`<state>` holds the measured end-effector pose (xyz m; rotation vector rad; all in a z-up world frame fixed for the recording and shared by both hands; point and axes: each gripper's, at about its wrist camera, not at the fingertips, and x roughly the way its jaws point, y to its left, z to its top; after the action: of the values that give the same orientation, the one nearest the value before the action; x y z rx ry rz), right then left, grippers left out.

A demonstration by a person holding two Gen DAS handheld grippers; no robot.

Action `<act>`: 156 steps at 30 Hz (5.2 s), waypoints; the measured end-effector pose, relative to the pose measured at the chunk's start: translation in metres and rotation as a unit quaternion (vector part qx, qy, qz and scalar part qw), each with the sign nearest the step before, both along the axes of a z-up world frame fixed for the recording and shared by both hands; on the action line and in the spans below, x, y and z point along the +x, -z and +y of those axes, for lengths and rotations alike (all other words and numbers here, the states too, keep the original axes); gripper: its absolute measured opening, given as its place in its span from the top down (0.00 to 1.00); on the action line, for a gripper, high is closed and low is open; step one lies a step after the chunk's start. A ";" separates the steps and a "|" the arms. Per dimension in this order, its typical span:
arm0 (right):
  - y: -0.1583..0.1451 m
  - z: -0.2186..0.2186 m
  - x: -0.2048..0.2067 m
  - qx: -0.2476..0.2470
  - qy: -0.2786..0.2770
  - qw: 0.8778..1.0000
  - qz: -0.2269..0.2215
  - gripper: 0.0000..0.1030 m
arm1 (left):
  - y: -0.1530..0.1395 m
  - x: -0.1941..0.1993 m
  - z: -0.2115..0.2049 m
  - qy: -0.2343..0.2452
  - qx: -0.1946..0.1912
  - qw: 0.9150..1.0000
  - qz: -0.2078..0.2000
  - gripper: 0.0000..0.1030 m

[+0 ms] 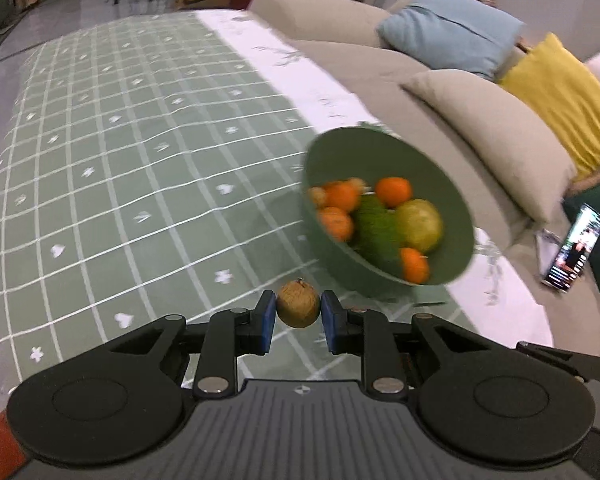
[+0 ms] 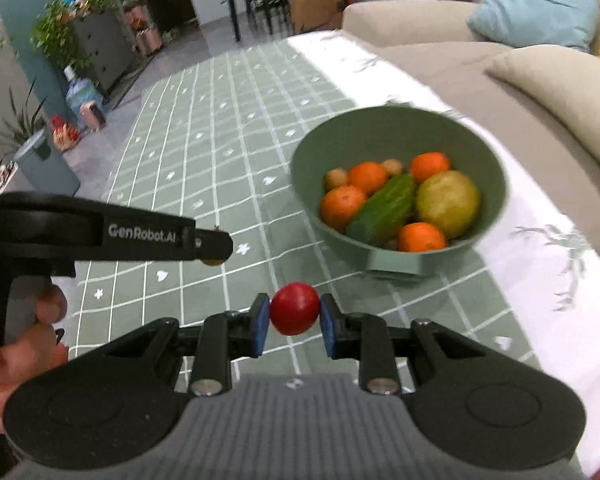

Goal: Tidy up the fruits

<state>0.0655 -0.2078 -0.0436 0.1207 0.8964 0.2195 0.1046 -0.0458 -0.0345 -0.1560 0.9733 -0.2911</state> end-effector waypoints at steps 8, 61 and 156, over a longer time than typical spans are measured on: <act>-0.019 -0.042 -0.005 0.008 0.054 0.998 -0.020 0.78 | -0.017 0.000 -0.041 0.041 0.000 0.999 -0.012 0.74; 0.024 -0.074 0.166 -0.064 -0.132 0.989 0.001 0.78 | 0.031 0.132 -0.092 0.148 0.102 0.983 0.036 0.74; -0.022 -0.039 -0.075 -0.073 0.073 0.983 -0.154 0.06 | -0.020 -0.078 -0.023 -0.026 0.170 0.977 -0.125 0.17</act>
<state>-0.0096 -0.2464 -0.0216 0.0140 0.5895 0.0320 0.0262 -0.0687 -0.0146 0.1640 0.7545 -0.0893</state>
